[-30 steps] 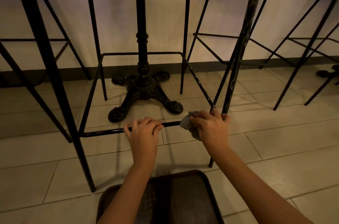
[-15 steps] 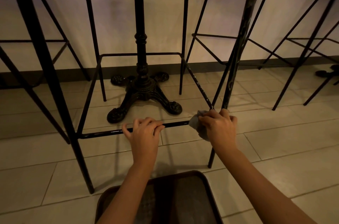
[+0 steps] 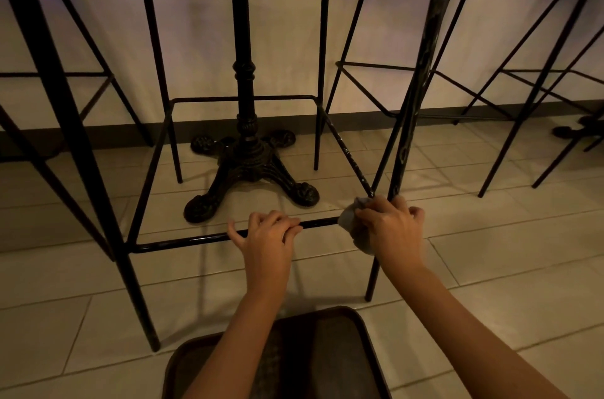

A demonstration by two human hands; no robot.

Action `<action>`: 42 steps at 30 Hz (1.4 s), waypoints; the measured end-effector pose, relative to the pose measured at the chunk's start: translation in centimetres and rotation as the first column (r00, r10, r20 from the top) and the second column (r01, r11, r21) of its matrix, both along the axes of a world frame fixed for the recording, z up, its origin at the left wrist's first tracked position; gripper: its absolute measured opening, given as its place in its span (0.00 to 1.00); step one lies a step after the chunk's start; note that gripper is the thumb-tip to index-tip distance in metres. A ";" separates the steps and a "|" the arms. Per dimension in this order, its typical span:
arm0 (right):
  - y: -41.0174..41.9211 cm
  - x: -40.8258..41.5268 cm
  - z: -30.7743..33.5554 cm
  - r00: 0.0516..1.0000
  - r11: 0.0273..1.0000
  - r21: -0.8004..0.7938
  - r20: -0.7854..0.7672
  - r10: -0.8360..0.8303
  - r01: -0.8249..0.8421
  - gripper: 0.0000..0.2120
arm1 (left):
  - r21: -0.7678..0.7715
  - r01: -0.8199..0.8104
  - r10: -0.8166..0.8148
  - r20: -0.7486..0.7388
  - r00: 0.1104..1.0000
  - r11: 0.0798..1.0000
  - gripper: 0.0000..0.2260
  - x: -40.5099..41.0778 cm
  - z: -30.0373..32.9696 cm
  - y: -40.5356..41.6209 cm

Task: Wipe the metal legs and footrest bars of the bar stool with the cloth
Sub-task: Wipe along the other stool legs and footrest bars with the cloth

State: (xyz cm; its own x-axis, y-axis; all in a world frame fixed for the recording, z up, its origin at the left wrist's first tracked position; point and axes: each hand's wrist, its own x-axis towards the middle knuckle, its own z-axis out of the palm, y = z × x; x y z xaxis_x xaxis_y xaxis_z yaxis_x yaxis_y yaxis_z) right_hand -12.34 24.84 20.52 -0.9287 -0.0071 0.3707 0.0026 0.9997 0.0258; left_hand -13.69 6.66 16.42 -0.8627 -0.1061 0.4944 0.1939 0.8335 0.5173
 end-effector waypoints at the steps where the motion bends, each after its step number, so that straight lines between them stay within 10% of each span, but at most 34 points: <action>1: -0.2 -0.1 0.0 1.000 1.000 -0.005 0.009 0.001 -0.001 0.20 | 0.001 0.000 0.000 0.001 1.000 1.000 0.03 0.0 0.0 0.0; 42: 1.4 0.3 0.1 0.994 0.997 -0.021 0.068 0.081 -0.080 0.33 | 0.061 -0.056 0.045 0.174 0.984 0.997 0.07 -0.2 1.5 3.4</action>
State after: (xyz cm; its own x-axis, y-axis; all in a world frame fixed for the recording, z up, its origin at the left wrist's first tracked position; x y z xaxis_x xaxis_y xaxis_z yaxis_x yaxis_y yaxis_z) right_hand -12.05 26.25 20.58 -0.9488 -0.0770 0.3063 -0.0792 0.9968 0.0054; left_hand -13.86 10.08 17.89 -0.9271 -0.1792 0.3293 0.0553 0.8033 0.5931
